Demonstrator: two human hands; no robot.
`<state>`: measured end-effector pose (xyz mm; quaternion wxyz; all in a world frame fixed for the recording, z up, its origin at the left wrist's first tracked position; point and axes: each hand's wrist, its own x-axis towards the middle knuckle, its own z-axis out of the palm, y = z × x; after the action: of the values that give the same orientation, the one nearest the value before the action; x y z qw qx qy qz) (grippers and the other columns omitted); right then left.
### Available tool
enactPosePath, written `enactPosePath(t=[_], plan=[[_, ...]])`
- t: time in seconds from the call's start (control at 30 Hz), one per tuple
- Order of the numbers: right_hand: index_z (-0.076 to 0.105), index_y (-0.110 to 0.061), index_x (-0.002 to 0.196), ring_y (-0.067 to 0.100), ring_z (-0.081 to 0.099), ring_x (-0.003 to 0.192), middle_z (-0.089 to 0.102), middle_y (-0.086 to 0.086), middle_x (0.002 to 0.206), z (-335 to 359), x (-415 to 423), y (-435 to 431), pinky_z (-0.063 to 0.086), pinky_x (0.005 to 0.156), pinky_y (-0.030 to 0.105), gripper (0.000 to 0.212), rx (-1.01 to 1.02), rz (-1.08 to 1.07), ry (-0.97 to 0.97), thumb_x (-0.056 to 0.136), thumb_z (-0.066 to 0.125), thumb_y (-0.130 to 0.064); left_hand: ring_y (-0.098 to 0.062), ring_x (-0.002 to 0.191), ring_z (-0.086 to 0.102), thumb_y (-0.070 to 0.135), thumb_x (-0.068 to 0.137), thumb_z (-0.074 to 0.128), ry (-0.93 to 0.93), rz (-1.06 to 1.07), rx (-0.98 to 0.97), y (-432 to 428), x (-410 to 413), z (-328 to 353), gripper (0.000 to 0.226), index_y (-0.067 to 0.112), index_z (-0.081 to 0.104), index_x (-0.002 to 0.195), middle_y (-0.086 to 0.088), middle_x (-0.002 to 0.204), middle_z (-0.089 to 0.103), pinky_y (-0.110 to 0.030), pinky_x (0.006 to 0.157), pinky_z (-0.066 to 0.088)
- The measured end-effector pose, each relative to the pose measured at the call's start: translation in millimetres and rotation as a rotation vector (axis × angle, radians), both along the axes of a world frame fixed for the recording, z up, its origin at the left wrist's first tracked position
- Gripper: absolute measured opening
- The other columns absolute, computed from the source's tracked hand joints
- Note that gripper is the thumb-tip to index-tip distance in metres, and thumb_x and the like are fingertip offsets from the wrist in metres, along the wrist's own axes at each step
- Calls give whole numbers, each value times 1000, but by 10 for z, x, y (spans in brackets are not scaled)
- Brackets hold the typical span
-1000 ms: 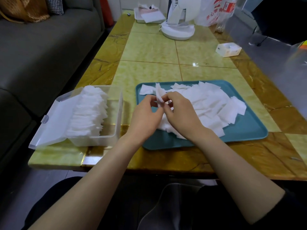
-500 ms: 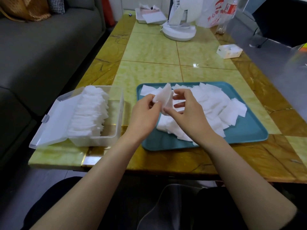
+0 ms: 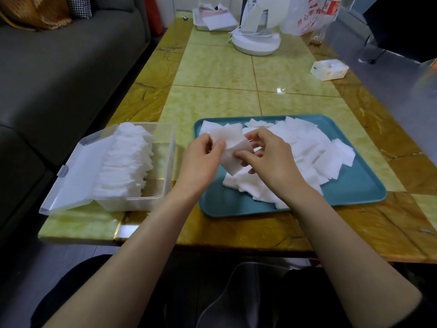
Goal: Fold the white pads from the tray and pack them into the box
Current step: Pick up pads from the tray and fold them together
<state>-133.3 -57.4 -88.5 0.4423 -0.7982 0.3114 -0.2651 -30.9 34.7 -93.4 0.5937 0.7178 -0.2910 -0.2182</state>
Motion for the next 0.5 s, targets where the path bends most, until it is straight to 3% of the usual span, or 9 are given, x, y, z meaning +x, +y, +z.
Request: enactPosePath(t=[0.17,0.3,0.4,0.5], plan=[[59,-22,78,13,62,64,62,-5,76,6,-35,-52,50,49,19,11,-62,-15,43,83,68,-18,-23,84,60,20,95,49,7,38,12,-8,28,-13,30,-6,58,106,-28,104,63,-54,85,49],[63,-22,80,6,56,66,62,-12,76,38,-90,-148,47,64,25,6,-173,-79,106,85,66,-26,-23,84,68,13,98,44,8,89,13,-17,87,-38,21,5,61,109,-12,100,70,-36,77,54],[66,-13,88,1,56,68,66,-4,80,140,-87,-135,44,66,15,7,67,4,-64,87,64,-20,-24,76,61,26,89,49,-14,41,33,-4,100,-45,30,1,63,99,-14,88,67,-45,69,48],[66,-10,94,3,61,75,70,4,86,152,-71,-90,47,69,13,10,171,52,-103,89,61,-18,-15,77,47,40,77,51,19,-78,46,-6,68,-63,45,-1,63,89,-5,82,54,-36,70,37]])
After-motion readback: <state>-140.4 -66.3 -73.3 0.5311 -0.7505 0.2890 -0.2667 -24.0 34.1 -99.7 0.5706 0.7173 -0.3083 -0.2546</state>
